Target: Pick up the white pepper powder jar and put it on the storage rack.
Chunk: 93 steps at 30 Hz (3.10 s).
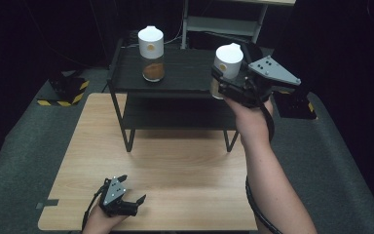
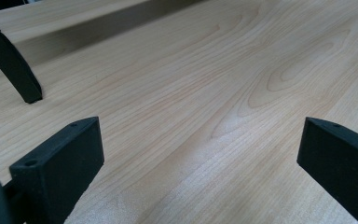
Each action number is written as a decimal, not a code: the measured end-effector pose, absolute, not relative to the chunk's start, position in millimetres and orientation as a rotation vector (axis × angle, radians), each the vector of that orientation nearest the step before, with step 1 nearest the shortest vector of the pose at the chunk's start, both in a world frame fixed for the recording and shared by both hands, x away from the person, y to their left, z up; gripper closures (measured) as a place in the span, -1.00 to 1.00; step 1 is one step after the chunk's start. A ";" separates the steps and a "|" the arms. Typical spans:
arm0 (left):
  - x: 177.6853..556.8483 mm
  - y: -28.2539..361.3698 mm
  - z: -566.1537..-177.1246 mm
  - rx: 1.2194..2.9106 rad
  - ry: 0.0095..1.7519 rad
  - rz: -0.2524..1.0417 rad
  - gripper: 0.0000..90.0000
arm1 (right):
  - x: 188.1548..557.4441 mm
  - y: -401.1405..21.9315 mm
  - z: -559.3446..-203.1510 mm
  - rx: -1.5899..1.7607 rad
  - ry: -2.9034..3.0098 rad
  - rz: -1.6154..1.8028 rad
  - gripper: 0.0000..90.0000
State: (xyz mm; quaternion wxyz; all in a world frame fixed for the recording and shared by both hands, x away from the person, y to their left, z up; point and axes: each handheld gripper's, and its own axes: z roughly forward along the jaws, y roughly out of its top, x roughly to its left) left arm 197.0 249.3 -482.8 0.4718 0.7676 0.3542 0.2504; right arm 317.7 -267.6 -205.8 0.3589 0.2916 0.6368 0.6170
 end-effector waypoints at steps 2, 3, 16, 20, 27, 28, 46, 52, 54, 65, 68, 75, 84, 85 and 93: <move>196.3 248.6 -482.5 1.884 0.866 0.616 -0.99 | 323.9 -263.7 -203.8 0.760 1.645 1.583 -0.33; 196.3 248.6 -482.5 1.884 0.866 0.616 -0.99 | 323.9 -263.7 -203.8 0.760 1.645 1.583 -0.33; 196.3 251.3 -483.6 1.873 0.862 0.607 -0.99 | 354.9 -243.7 -199.0 0.811 1.635 1.568 -0.33; 196.4 252.5 -483.7 1.871 0.862 0.601 -0.99 | 361.1 -239.0 -198.7 0.813 1.636 1.567 -0.33; 196.8 254.2 -484.6 1.864 0.858 0.596 -0.99 | 368.8 -236.3 -199.6 0.819 1.641 1.554 -0.33; 196.8 254.2 -484.6 1.864 0.858 0.596 -0.99 | 368.8 -236.3 -199.6 0.819 1.641 1.554 -0.33; 197.3 255.5 -484.3 1.863 0.861 0.584 -0.99 | 380.3 -243.0 -203.8 0.865 1.641 1.598 -0.34; 197.2 255.2 -484.5 1.865 0.856 0.591 -0.99 | 380.2 -243.3 -204.7 0.862 1.640 1.600 -0.34; 197.3 255.3 -484.5 1.865 0.857 0.590 -0.99 | 380.3 -243.3 -204.2 0.863 1.641 1.599 -0.34; 196.9 254.8 -484.5 1.866 0.855 0.592 -0.99 | 378.9 -244.8 -202.2 0.885 1.650 1.605 -0.58; 196.8 255.0 -484.5 1.867 0.854 0.591 -0.99 | 378.0 -245.3 -202.1 0.892 1.656 1.608 -0.66; 196.7 254.5 -483.9 1.871 0.854 0.591 -0.99 | 372.5 -244.3 -204.2 0.878 1.674 1.594 -1.00; 196.9 253.4 -483.4 1.878 0.853 0.595 -0.99 | 356.3 -248.1 -207.6 0.819 1.667 1.606 -1.00; 197.1 253.5 -483.3 1.878 0.853 0.594 -0.99 | 354.1 -249.3 -208.1 0.812 1.663 1.609 -1.00; 197.1 252.5 -482.9 1.882 0.854 0.597 -0.99 | 337.2 -255.1 -210.1 0.774 1.662 1.612 -1.00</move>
